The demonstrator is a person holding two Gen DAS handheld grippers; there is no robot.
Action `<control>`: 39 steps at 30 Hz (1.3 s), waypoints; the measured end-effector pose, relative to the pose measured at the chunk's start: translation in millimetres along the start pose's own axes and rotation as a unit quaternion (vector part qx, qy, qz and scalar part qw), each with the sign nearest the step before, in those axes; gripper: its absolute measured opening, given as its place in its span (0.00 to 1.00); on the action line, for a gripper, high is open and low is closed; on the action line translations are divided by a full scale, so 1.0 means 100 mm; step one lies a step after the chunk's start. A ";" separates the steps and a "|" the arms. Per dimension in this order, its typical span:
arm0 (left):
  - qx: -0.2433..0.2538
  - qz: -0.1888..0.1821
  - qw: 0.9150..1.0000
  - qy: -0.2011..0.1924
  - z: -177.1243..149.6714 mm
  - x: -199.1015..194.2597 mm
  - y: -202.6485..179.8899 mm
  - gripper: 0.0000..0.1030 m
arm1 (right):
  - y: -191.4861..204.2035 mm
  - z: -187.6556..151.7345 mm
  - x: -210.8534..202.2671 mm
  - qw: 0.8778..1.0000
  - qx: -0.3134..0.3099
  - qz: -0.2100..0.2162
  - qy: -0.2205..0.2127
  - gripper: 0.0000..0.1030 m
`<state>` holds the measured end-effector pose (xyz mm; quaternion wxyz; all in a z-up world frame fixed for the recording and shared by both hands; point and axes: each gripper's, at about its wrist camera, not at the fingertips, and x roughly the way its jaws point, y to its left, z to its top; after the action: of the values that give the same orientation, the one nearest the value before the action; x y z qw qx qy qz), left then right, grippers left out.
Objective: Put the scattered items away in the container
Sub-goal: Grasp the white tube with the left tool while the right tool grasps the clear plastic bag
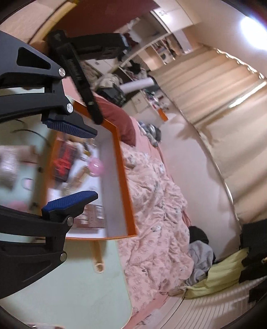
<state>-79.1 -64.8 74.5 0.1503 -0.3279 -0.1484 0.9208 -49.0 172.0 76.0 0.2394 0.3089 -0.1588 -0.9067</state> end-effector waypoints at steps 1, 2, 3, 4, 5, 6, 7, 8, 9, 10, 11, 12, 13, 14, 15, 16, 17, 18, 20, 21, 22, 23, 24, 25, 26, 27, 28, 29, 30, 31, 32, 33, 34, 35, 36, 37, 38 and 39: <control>0.005 0.002 1.000 -0.005 -0.03 -0.06 -0.02 0.62 | 0.03 -0.05 -0.03 1.000 -0.012 -0.006 0.008 0.51; 0.010 0.004 1.000 -0.010 -0.07 -0.12 -0.03 0.62 | 0.07 -0.11 -0.06 0.999 -0.030 -0.011 0.023 0.47; 0.015 0.006 1.000 -0.015 -0.11 -0.19 -0.05 0.62 | 0.09 -0.16 -0.07 0.998 -0.042 -0.012 0.038 0.44; 0.021 0.009 1.000 -0.019 -0.15 -0.26 -0.07 0.62 | 0.09 -0.20 -0.06 0.997 -0.047 -0.012 0.052 0.44; 0.024 0.012 0.999 -0.021 -0.18 -0.31 -0.08 0.62 | 0.09 -0.25 -0.05 0.996 -0.050 -0.016 0.068 0.44; 0.027 0.017 0.999 -0.024 -0.23 -0.36 -0.09 0.62 | 0.08 -0.30 -0.04 0.995 -0.051 -0.019 0.078 0.44; 0.027 0.024 0.999 -0.028 -0.29 -0.42 -0.09 0.62 | 0.08 -0.34 -0.01 0.995 -0.052 -0.023 0.086 0.44; 0.024 0.027 0.999 -0.031 -0.34 -0.47 -0.09 0.62 | 0.07 -0.38 0.02 0.994 -0.053 -0.026 0.096 0.44; 0.019 0.029 0.999 -0.032 -0.39 -0.51 -0.08 0.62 | 0.06 -0.41 0.06 0.993 -0.053 -0.026 0.105 0.44; 0.014 0.028 0.999 -0.031 -0.44 -0.55 -0.07 0.62 | 0.05 -0.44 0.10 0.992 -0.052 -0.025 0.115 0.44; 0.009 0.024 0.999 -0.028 -0.49 -0.57 -0.06 0.62 | 0.04 -0.47 0.13 0.991 -0.051 -0.023 0.125 0.44; 0.005 0.020 1.000 -0.022 -0.54 -0.59 -0.05 0.62 | 0.04 -0.51 0.16 0.990 -0.051 -0.022 0.133 0.44; 0.003 0.019 1.000 -0.018 -0.59 -0.60 -0.04 0.62 | 0.05 -0.56 0.18 0.989 -0.052 -0.022 0.139 0.44; 0.001 0.021 1.000 -0.015 -0.62 -0.61 -0.03 0.62 | 0.07 -0.61 0.20 0.987 -0.058 -0.025 0.146 0.44; -0.001 0.024 1.000 -0.014 -0.66 -0.62 -0.02 0.62 | 0.09 -0.64 0.22 0.986 -0.066 -0.029 0.150 0.44; -0.003 0.026 1.000 -0.012 -0.69 -0.61 -0.02 0.62 | 0.12 -0.69 0.25 0.984 -0.079 -0.041 0.153 0.43; -0.003 0.027 1.000 -0.009 -0.72 -0.60 -0.03 0.62 | 0.14 -0.71 0.26 0.983 -0.086 -0.049 0.152 0.40; -0.004 0.025 1.000 -0.004 -0.74 -0.58 -0.04 0.62 | 0.16 -0.73 0.25 0.984 -0.088 -0.052 0.145 0.29; -0.003 0.019 1.000 0.010 -0.77 -0.53 -0.07 0.62 | 0.11 -0.72 0.26 0.985 -0.079 -0.054 0.146 0.28; 0.000 0.017 1.000 0.016 -0.78 -0.51 -0.10 0.62 | 0.06 -0.70 0.23 0.987 -0.067 -0.051 0.139 0.28; 0.007 0.015 1.000 0.022 -0.80 -0.49 -0.15 0.62 | 0.02 -0.68 0.19 0.988 -0.058 -0.049 0.131 0.28; 0.014 0.014 0.999 0.028 -0.82 -0.46 -0.21 0.62 | -0.02 -0.66 0.15 0.990 -0.052 -0.050 0.122 0.28; 0.022 0.015 0.999 0.034 -0.85 -0.44 -0.28 0.62 | -0.07 -0.63 0.10 0.991 -0.046 -0.055 0.111 0.28; 0.030 0.016 0.999 0.039 -0.87 -0.41 -0.36 0.62 | -0.11 -0.61 0.06 0.992 -0.043 -0.061 0.102 0.28; 0.037 0.016 0.998 0.044 -0.90 -0.38 -0.43 0.62 | -0.15 -0.59 0.02 0.992 -0.042 -0.069 0.095 0.28; 0.046 0.017 0.997 0.051 -0.92 -0.33 -0.53 0.62 | -0.18 -0.58 -0.01 0.992 -0.041 -0.075 0.090 0.28; 0.053 0.018 0.997 0.057 -0.94 -0.29 -0.61 0.62 | -0.20 -0.57 -0.04 0.993 -0.038 -0.078 0.085 0.28; 0.058 0.020 0.996 0.060 -0.95 -0.25 -0.68 0.62 | -0.24 -0.57 -0.06 0.993 -0.031 -0.077 0.083 0.28; 0.061 0.025 0.996 0.064 -0.97 -0.21 -0.76 0.62 | -0.26 -0.55 -0.08 0.994 -0.027 -0.074 0.083 0.28; 0.065 0.031 0.995 0.069 -0.99 -0.17 -0.84 0.62 | -0.27 -0.54 -0.09 0.994 -0.024 -0.071 0.083 0.28; 0.070 0.037 0.994 0.075 -1.01 -0.12 -0.91 0.62 | -0.28 -0.55 -0.09 0.994 -0.022 -0.070 0.083 0.28; 0.077 0.041 0.993 0.082 -1.03 -0.07 -0.96 0.63 | -0.27 -0.54 -0.11 0.994 -0.022 -0.070 0.082 0.28; 0.085 0.047 0.991 0.091 -1.06 -0.02 -1.01 0.63 | -0.26 -0.53 -0.12 0.994 -0.021 -0.068 0.081 0.28; 0.092 0.056 0.989 0.098 -1.09 0.03 -1.05 0.63 | -0.27 -0.53 -0.13 0.994 -0.020 -0.065 0.081 0.29; 0.098 0.066 0.987 0.105 -1.13 0.07 -1.08 0.63 | -0.27 -0.54 -0.14 0.995 -0.018 -0.061 0.081 0.29; 0.105 0.074 0.986 0.107 -1.16 0.11 -1.10 0.63 | -0.26 -0.54 -0.15 0.995 -0.017 -0.059 0.080 0.29; 0.113 0.084 0.984 0.108 -1.20 0.14 -1.11 0.63 | -0.27 -0.55 -0.16 0.995 -0.016 -0.058 0.078 0.29; 0.122 0.093 0.982 0.110 -1.23 0.17 -1.12 0.63 | -0.27 -0.55 -0.16 0.995 -0.014 -0.057 0.078 0.29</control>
<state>8.4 64.9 15.8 0.1184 -0.4191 0.0137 0.9001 -12.2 194.9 30.4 0.2034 0.3839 -0.1087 -0.8941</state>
